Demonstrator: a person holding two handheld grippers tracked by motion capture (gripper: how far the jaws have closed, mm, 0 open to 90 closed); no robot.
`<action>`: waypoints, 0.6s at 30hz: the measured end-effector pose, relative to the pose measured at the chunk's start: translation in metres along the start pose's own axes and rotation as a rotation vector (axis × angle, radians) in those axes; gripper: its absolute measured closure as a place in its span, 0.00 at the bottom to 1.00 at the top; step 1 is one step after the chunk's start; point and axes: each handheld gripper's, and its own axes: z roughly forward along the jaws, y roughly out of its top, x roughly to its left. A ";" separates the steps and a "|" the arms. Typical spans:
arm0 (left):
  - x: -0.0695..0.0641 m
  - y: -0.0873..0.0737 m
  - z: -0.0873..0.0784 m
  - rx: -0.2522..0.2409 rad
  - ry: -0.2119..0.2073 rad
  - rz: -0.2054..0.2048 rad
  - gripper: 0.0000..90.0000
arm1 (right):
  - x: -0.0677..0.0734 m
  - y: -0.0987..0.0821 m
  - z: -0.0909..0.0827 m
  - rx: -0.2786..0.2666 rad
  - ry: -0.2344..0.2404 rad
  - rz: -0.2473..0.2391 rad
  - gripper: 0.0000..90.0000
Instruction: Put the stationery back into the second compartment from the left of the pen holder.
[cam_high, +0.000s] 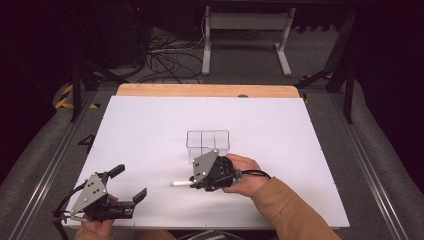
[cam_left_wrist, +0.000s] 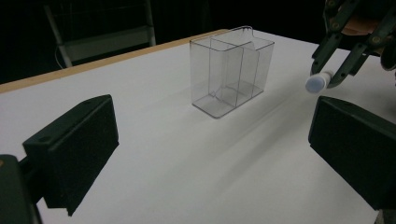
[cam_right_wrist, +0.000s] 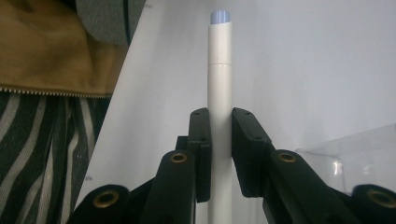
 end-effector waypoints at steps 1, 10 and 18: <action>0.000 0.000 0.000 0.001 0.001 0.006 0.03 | -0.001 0.000 -0.003 -0.013 -0.010 0.002 0.87; 0.000 0.000 0.000 0.000 0.001 0.005 0.03 | -0.005 -0.002 -0.023 -0.102 -0.090 0.054 0.87; 0.000 0.000 0.000 0.000 0.001 0.005 0.03 | -0.009 -0.003 -0.037 -0.184 -0.143 0.100 0.87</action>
